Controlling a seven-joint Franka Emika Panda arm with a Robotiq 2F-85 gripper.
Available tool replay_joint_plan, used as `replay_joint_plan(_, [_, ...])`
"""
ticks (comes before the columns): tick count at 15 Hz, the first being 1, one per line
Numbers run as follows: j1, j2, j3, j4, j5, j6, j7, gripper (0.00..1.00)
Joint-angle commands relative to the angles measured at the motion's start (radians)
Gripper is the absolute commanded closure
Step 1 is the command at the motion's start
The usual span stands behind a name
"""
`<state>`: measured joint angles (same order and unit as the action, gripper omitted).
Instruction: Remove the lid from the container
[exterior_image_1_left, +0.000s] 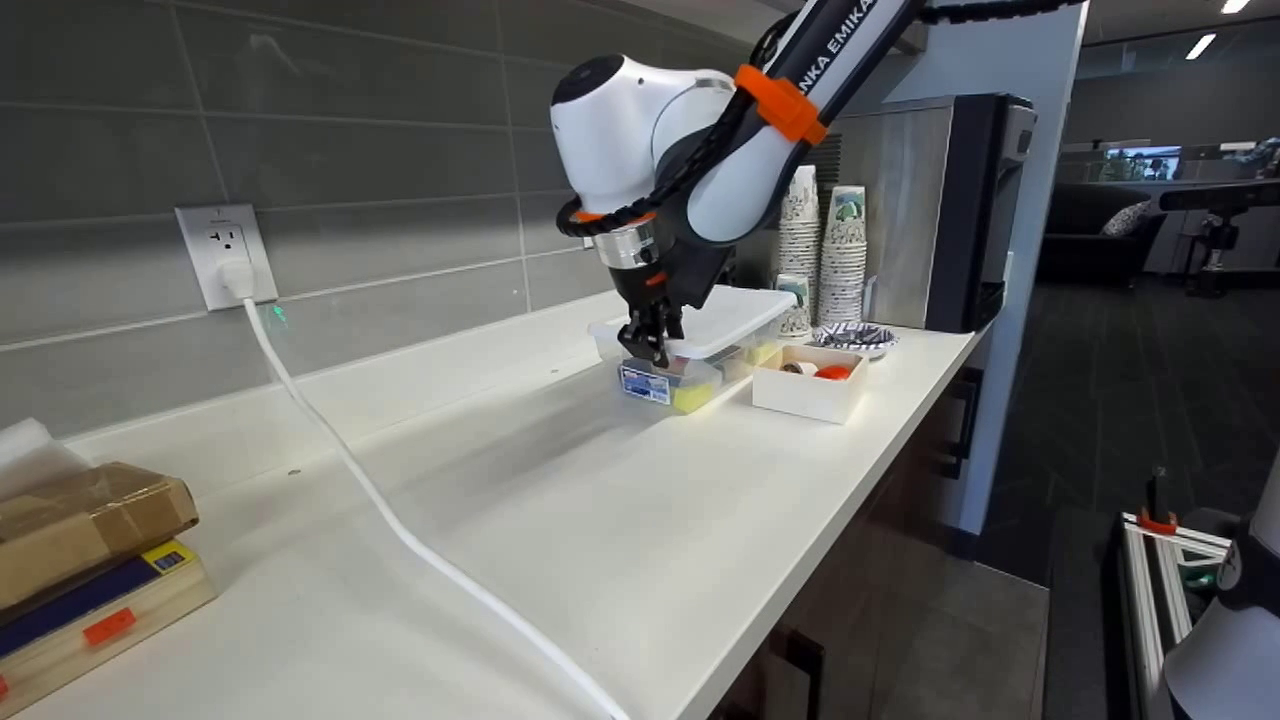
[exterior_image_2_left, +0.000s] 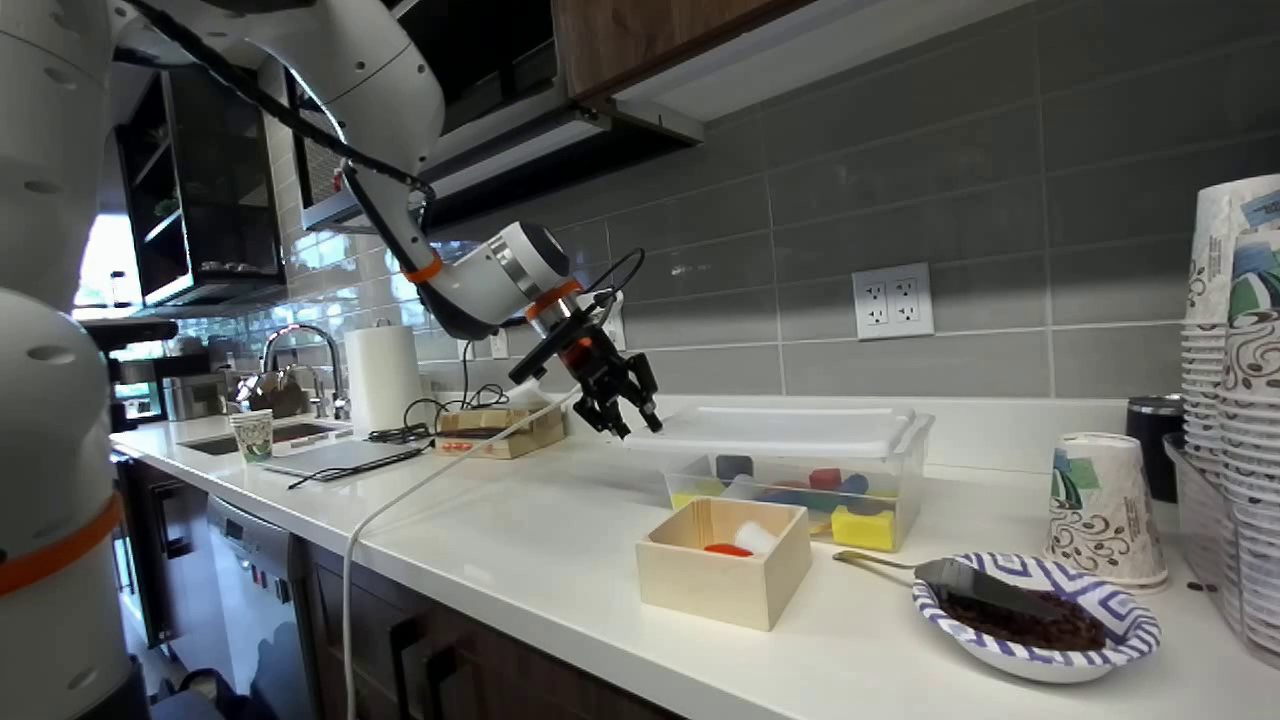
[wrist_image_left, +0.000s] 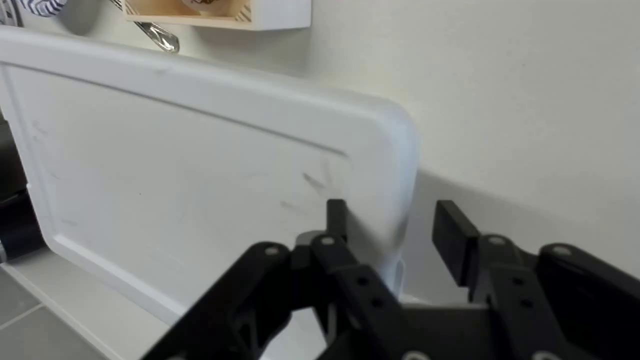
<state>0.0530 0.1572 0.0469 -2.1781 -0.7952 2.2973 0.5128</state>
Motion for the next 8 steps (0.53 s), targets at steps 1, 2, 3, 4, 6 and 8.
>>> replay_joint_plan(1, [0.024,0.016,-0.018,0.024,-0.031,-0.032,0.027,0.81])
replay_joint_plan(2, [0.025,0.014,-0.019,0.026,-0.033,-0.036,0.028,0.87])
replay_joint_plan(3, [0.026,0.011,-0.019,0.027,-0.036,-0.04,0.029,0.95])
replay_joint_plan(4, [0.026,0.009,-0.019,0.026,-0.038,-0.042,0.03,0.94])
replay_joint_plan(6, [0.028,0.003,-0.02,0.023,-0.04,-0.045,0.033,0.93])
replay_joint_plan(8, [0.031,-0.002,-0.018,0.021,-0.046,-0.047,0.039,0.93])
